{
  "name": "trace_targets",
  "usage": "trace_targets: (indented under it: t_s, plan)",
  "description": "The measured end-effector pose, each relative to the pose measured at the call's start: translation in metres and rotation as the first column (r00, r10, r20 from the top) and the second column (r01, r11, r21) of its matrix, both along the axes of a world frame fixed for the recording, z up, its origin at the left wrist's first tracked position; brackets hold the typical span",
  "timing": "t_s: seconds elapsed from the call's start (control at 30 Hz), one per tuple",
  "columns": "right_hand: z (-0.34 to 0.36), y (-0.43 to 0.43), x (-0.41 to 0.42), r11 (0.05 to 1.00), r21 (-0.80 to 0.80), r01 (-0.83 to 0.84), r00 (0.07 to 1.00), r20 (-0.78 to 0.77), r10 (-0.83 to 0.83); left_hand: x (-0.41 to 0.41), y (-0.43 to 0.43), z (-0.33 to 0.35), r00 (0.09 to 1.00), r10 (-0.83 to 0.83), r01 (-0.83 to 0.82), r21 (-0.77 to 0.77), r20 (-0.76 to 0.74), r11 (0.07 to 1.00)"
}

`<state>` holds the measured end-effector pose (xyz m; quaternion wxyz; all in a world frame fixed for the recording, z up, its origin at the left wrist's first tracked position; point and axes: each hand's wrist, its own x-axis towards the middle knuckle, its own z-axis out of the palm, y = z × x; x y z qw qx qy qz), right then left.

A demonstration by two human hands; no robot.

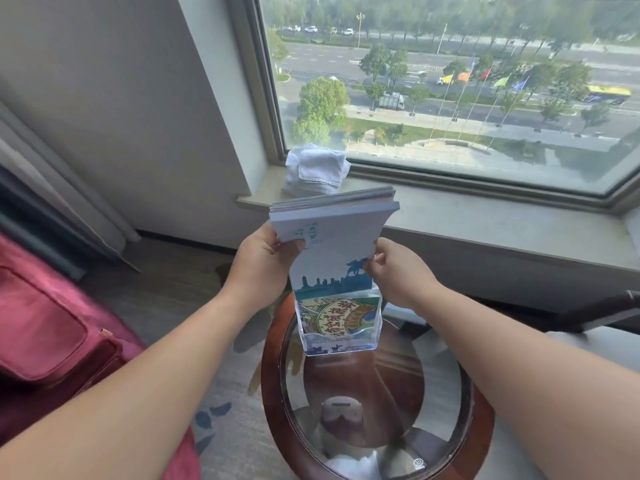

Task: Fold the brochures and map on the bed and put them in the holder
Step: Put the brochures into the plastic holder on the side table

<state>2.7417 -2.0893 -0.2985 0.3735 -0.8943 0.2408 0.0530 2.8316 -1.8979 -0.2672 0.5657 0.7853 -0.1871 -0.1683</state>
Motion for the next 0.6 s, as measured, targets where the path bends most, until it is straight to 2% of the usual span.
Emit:
trace_targets:
  t_s: [0.2, 0.4, 0.5, 0.6]
  plan:
    - [-0.013, -0.012, 0.013, 0.985, 0.101, 0.141, 0.989, 0.027, -0.145, 0.015, -0.018, -0.005, 0.998, -0.032, 0.032, 0.005, 0.047, 0.999]
    - [-0.026, -0.019, 0.022, 0.979, 0.125, 0.159, 0.987, -0.015, -0.159, 0.023, -0.025, -0.018, 0.999, -0.045, 0.045, 0.018, 0.009, 0.999]
    - [-0.034, -0.020, 0.023, 0.982, 0.089, 0.165, 0.986, -0.024, -0.164, 0.023, -0.024, -0.027, 0.998, -0.055, 0.055, 0.003, -0.042, 0.998]
    - [-0.044, -0.019, 0.026, 0.988, -0.030, 0.151, 0.987, -0.045, -0.152, 0.024, -0.022, -0.032, 0.998, -0.058, 0.059, 0.037, -0.020, 0.998]
